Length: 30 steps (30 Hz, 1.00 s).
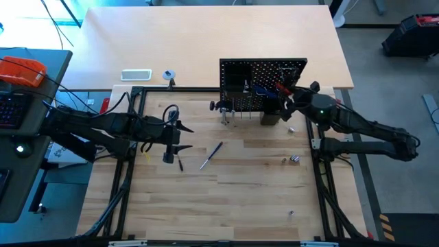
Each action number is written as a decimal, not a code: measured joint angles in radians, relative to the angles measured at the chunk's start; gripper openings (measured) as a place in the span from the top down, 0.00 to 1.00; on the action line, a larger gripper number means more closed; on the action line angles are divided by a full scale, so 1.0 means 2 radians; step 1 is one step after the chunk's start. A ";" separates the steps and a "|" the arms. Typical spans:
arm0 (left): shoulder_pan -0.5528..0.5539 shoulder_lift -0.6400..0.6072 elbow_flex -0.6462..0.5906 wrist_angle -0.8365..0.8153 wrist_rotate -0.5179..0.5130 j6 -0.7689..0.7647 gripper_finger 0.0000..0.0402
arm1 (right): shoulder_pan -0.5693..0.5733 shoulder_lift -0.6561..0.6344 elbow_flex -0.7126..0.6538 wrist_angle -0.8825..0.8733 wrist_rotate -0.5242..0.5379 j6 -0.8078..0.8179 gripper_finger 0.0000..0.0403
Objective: Hang tools onto peg board
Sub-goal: Hang the red T-handle hex key onto the pegboard, then hang the black precision screwdriver onto the pegboard
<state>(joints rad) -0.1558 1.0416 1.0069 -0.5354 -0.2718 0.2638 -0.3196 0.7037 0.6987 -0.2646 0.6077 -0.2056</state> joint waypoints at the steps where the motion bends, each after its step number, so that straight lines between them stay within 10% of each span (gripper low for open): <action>1: 0.000 0.000 0.000 0.000 0.000 0.000 0.40 | 0.001 -0.003 0.000 0.000 -0.005 0.002 0.68; 30: 0.000 0.000 0.000 -0.026 0.019 -0.022 0.40 | 0.172 -0.055 0.000 0.067 -0.034 -0.007 0.62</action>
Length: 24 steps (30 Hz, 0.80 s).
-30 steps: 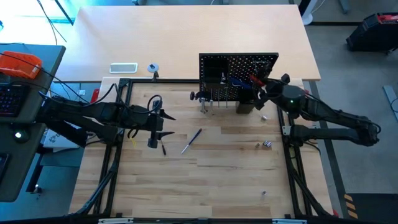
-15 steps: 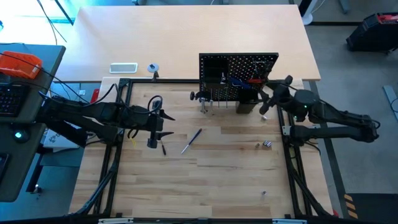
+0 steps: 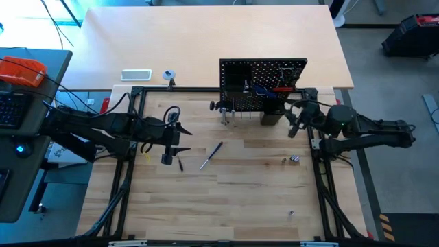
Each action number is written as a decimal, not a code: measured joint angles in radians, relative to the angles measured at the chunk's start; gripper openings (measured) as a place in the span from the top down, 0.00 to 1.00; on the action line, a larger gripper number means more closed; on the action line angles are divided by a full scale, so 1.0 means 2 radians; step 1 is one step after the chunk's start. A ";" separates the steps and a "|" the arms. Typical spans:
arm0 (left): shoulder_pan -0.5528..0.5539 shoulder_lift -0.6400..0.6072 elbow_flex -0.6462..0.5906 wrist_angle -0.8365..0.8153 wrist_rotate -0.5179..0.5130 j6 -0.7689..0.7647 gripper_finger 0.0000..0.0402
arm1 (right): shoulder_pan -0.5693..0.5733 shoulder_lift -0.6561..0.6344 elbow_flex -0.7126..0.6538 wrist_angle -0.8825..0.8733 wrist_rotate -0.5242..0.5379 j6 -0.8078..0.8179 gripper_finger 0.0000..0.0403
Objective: Hang tools onto peg board
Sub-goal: Hang the black precision screwdriver onto the pegboard
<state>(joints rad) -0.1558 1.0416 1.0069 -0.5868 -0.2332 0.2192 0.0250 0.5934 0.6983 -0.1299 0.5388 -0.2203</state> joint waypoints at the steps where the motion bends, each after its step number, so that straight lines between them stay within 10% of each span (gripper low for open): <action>1: 0.000 0.000 0.000 -0.002 0.002 -0.003 0.40 | 0.009 0.000 0.000 0.000 0.000 0.002 0.62; 12: 0.000 0.000 -0.073 0.049 0.040 -0.050 0.40 | 0.109 0.009 0.000 0.000 -0.059 0.042 0.62; 24: -0.002 0.020 -0.226 0.299 0.059 -0.139 0.40 | 0.174 0.091 0.000 -0.017 -0.088 0.117 0.62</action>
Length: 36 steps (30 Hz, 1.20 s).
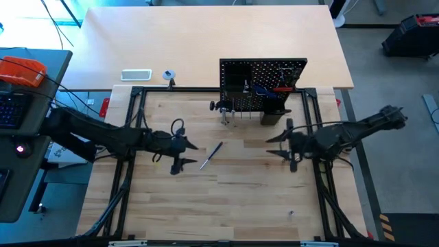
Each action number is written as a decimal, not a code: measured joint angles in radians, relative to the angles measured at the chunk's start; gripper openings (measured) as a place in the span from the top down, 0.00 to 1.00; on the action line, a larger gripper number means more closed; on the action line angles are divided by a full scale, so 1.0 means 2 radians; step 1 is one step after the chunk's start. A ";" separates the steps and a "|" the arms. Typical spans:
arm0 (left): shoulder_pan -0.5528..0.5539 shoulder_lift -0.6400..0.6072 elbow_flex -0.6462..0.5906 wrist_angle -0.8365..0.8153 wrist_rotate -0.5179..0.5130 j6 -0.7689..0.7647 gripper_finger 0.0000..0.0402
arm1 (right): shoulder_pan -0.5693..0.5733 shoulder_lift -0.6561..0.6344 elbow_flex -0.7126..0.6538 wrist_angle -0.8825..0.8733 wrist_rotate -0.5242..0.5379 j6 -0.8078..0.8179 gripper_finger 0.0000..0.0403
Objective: Hang tools onto peg board
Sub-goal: Hang the black precision screwdriver onto the pegboard
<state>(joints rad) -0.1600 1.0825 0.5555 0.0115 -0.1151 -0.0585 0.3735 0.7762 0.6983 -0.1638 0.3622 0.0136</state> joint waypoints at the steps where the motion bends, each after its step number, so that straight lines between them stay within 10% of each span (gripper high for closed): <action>1: 0.000 0.011 -0.010 0.028 -0.006 -0.006 0.40 | 0.003 0.010 0.000 -0.004 0.000 0.007 0.62; 12: 0.003 0.195 -0.013 0.201 -0.106 -0.041 0.40 | 0.024 0.111 0.000 -0.019 0.000 0.077 0.62; 28: 0.014 0.395 0.121 0.104 -0.149 -0.128 0.41 | 0.055 0.245 0.000 -0.017 0.008 0.180 0.62; 36: 0.036 0.405 0.126 0.099 -0.074 -0.118 0.72 | 0.075 0.292 0.000 -0.009 0.029 0.221 0.62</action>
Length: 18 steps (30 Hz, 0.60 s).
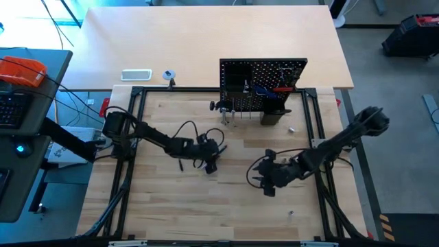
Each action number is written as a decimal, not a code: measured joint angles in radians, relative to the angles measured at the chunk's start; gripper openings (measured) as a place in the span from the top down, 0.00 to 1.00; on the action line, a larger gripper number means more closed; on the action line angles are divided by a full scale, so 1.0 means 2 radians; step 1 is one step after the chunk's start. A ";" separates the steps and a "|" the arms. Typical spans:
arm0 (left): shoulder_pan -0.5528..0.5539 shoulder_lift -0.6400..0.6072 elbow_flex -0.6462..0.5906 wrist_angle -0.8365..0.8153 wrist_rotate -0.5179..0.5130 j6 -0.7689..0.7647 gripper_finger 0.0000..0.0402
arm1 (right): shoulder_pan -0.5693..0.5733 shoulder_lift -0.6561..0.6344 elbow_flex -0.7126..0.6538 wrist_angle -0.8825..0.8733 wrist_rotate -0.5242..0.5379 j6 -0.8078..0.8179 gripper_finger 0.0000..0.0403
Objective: Hang tools onto peg board
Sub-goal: Hang the black precision screwdriver onto the pegboard
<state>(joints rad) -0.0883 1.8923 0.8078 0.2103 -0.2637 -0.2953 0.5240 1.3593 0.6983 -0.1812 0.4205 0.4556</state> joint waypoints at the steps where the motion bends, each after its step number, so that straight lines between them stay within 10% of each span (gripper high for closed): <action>1: -0.001 0.000 0.000 -0.002 0.009 0.010 0.79 | 0.003 0.004 0.000 0.002 0.003 0.004 0.62; 4: -0.009 0.001 0.000 -0.002 0.027 0.044 0.95 | 0.011 0.012 0.000 0.006 0.020 0.009 0.62; 18: -0.048 -0.086 -0.003 0.020 0.061 0.152 0.95 | 0.076 0.006 0.000 -0.003 0.174 0.088 0.62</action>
<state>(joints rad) -0.1839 1.7210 0.8026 0.2507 -0.1414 0.0097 0.6760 1.3720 0.6983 -0.1872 0.7690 0.6323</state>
